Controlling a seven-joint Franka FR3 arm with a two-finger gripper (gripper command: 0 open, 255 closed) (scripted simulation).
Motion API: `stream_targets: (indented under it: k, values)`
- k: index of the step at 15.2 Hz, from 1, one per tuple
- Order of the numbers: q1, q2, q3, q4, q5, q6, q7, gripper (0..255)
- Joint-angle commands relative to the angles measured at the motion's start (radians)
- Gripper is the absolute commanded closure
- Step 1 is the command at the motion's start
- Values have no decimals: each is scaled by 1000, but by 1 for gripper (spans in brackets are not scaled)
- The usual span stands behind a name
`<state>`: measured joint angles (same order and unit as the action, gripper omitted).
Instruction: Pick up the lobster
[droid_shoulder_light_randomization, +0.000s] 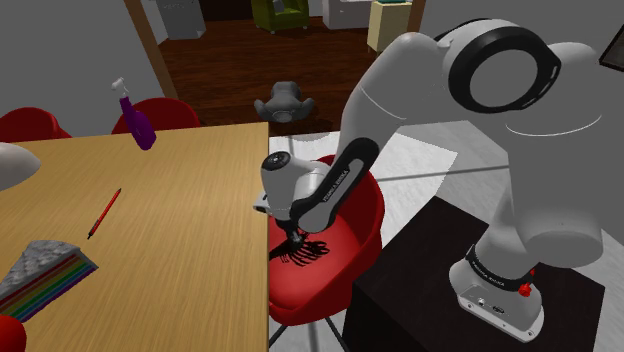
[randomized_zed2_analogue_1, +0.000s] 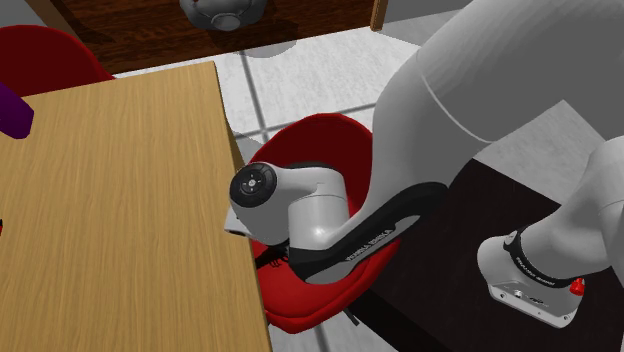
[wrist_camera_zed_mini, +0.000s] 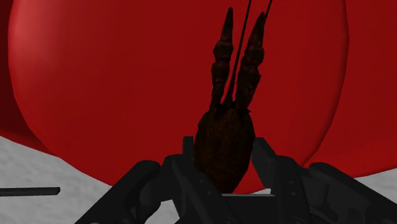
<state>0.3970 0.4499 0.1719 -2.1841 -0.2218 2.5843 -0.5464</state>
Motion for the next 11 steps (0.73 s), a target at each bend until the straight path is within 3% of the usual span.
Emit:
stream_targets:
  k: [1, 11]
  values:
    - [-3, -18, 6, -4, 8, -20, -5, 255]
    - [-20, -113, 30, -11, 47, -107, -35, 255]
